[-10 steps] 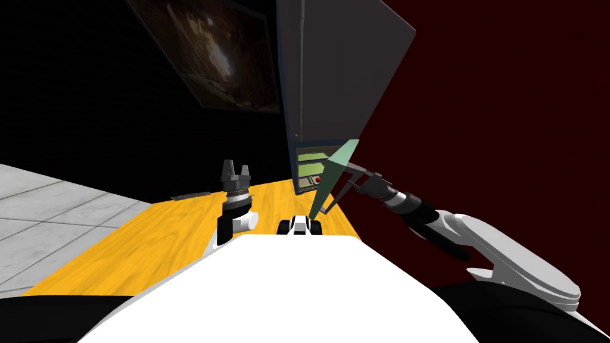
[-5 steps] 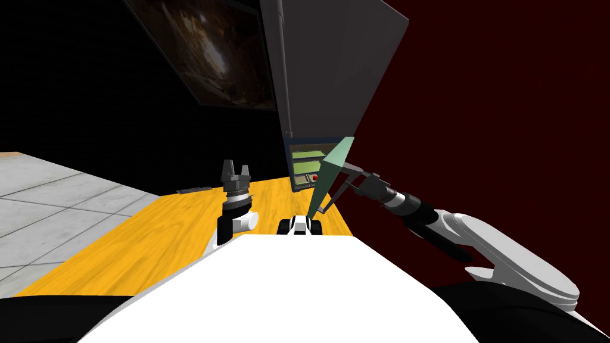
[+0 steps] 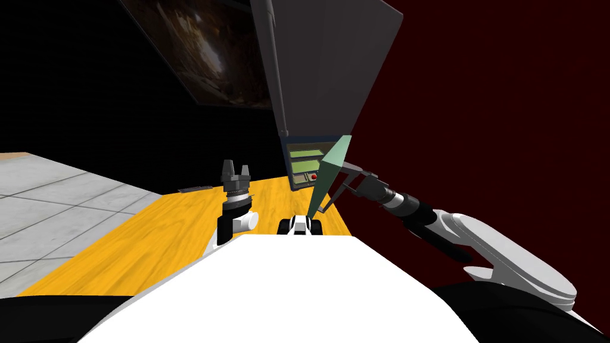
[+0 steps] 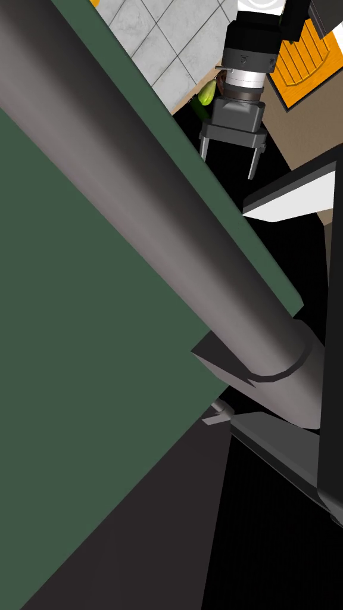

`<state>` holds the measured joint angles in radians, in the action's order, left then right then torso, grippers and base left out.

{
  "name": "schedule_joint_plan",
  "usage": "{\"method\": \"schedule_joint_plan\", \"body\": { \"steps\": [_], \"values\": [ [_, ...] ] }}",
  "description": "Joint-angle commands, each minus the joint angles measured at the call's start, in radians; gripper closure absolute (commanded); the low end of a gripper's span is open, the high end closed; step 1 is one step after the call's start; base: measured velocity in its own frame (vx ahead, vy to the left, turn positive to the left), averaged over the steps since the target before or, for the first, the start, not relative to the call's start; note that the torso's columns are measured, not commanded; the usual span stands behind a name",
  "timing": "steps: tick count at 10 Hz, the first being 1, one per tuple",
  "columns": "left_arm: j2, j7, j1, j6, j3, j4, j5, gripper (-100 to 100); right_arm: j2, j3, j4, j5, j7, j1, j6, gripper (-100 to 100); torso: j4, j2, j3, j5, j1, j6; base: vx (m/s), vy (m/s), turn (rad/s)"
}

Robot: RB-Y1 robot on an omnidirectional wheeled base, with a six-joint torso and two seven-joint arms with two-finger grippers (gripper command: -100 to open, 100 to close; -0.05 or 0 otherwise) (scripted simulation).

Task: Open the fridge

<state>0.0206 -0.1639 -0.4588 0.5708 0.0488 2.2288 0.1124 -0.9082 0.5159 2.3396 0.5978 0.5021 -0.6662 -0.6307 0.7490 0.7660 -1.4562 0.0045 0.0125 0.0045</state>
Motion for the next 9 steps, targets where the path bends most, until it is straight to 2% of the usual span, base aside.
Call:
{"method": "schedule_joint_plan", "body": {
  "steps": [1, 6, 9],
  "values": [
    [0.000, 0.000, 0.000, 0.000, 0.000, 0.000, 0.000, 0, 0.002, -0.004, 0.010, -0.001, 0.006, -0.001, -0.021, 100, 0.000, 0.000, 0.000, 0.000, 0.000, 0.001, -0.006, -0.012, -0.005],
    [0.000, 0.000, 0.000, 0.000, 0.000, 0.000, 0.000, 0, 0.002, -0.004, 0.010, -0.001, 0.006, -0.001, -0.021, 100, 0.000, 0.000, 0.000, 0.000, -0.001, 0.000, 0.002, 0.004, -0.001],
    [0.000, 0.000, 0.000, 0.000, 0.000, 0.000, 0.000, 0, 0.007, -0.004, 0.021, -0.006, 0.016, 0.017, -0.024, 100, 0.002, 0.002, 0.001, 0.001, -0.001, -0.003, -0.053, -0.112, 0.052]
  ]
}}
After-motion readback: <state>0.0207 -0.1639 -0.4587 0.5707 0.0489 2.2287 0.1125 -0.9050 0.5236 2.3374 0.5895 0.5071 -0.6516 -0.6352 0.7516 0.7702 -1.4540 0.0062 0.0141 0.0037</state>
